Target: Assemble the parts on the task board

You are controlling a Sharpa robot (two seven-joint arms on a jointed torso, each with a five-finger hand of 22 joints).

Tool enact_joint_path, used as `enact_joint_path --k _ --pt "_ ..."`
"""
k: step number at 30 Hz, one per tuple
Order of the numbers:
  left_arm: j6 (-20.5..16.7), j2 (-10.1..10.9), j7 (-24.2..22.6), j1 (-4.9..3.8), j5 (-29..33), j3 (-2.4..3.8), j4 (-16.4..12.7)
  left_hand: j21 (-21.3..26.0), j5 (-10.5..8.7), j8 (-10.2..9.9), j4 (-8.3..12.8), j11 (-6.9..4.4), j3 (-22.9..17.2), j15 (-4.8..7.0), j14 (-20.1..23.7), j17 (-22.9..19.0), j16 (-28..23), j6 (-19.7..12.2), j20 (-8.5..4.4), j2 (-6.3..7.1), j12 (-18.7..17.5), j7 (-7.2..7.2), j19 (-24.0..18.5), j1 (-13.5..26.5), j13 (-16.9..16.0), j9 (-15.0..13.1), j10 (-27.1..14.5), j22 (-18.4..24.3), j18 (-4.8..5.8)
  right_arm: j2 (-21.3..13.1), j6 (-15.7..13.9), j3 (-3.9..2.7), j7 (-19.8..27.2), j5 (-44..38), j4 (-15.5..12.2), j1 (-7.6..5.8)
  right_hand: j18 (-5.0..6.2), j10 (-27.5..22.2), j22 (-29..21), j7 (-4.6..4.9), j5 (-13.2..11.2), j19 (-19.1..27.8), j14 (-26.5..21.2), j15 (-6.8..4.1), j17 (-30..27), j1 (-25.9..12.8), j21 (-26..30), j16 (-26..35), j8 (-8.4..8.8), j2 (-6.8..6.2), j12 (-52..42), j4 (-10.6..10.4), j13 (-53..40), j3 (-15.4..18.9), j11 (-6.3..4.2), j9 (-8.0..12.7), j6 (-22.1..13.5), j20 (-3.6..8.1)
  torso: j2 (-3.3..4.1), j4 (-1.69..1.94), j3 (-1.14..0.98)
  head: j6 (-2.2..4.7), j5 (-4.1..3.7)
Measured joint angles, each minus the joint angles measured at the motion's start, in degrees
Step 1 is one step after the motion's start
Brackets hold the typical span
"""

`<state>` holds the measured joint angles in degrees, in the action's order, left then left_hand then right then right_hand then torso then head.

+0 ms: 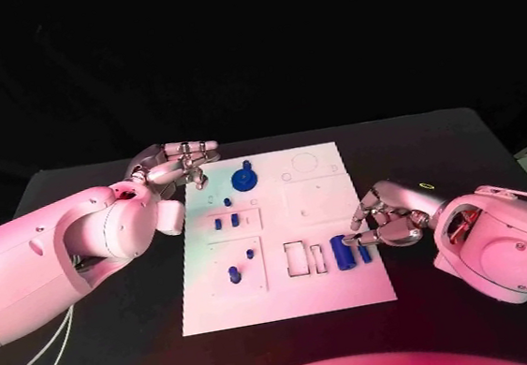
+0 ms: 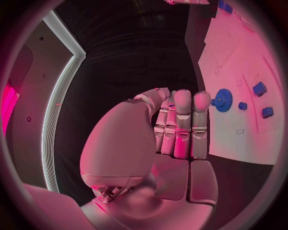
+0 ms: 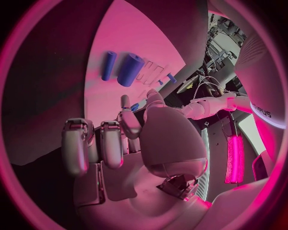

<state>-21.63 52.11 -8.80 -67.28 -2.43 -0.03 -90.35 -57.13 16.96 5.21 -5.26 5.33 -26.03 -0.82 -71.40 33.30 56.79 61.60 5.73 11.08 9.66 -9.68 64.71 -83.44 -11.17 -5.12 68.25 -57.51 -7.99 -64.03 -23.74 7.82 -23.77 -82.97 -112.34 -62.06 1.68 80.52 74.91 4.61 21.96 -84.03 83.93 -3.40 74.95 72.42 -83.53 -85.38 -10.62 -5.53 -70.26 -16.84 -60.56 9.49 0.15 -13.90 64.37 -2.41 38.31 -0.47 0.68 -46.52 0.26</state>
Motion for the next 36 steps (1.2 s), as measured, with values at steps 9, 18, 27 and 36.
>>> enact_joint_path --k 9,18,27,36 --pt "0.05 0.0 -0.01 0.0 0.01 -0.09 0.02 0.0 0.0 0.0 0.0 0.0 0.0 0.0 0.0 0.0 0.0 0.0 0.0 0.0 0.0 0.0 0.0 0.0 -0.06 0.0 0.0 0.07 0.0 1.93 -0.05 0.13 -4.25 -2.0 0.56 1.79 0.0 0.0 0.05 0.0 0.35 0.0 0.0 0.0 -0.01 -1.09 -0.23 0.0 0.0 0.24 -0.96 0.07 0.0 0.39 0.0 -0.91 0.0 -0.01 -0.04 0.01 0.02 0.14 -0.48" --pt "0.09 0.18 -0.01 0.0 0.04 -0.13 -0.01 0.0 0.0 0.0 0.0 0.0 0.0 0.0 0.0 0.0 0.0 0.0 0.0 0.0 0.0 0.0 0.0 0.0 -0.05 -0.01 0.0 0.07 0.0 3.83 -0.23 0.16 -6.42 -2.61 1.79 2.62 0.0 1.43 0.04 -0.21 1.01 0.01 0.0 0.01 -0.02 -1.54 -0.95 -0.63 -0.23 0.24 -6.77 0.05 -12.16 0.71 -0.38 -1.47 -0.2 -0.02 0.02 -0.02 0.09 -0.14 -0.32" --pt "0.17 0.2 -0.01 0.01 0.08 -0.15 -0.01 0.21 0.0 0.0 0.0 0.0 0.0 0.0 0.0 -0.11 0.0 0.0 0.0 -0.23 0.0 0.0 0.0 0.23 -0.05 -0.01 0.0 0.06 0.0 5.54 0.3 0.14 -7.65 -2.91 3.2 3.82 0.0 2.14 0.03 -0.21 1.33 0.01 0.0 0.01 -0.02 -1.54 -1.63 -1.41 -0.23 0.24 -8.22 0.05 -14.4 0.71 -0.1 -2.06 -0.21 -0.03 0.04 -0.07 0.08 -0.65 -0.17" --pt "0.2 0.28 0.0 0.01 0.12 -0.15 -0.03 0.21 0.0 0.0 0.0 0.0 0.0 0.0 0.0 -0.11 0.0 0.0 0.0 -0.23 0.0 0.0 0.0 0.23 -0.04 -0.01 0.0 0.06 0.0 7.58 0.74 -0.03 -8.51 -3.43 4.72 4.17 0.0 2.14 0.03 -0.2 1.33 0.01 0.0 0.01 -0.03 -1.54 -1.63 -1.41 -0.49 0.24 -8.22 0.06 -14.39 0.71 -0.1 -2.32 -0.19 -0.03 0.04 -0.07 0.09 -0.99 -0.17"
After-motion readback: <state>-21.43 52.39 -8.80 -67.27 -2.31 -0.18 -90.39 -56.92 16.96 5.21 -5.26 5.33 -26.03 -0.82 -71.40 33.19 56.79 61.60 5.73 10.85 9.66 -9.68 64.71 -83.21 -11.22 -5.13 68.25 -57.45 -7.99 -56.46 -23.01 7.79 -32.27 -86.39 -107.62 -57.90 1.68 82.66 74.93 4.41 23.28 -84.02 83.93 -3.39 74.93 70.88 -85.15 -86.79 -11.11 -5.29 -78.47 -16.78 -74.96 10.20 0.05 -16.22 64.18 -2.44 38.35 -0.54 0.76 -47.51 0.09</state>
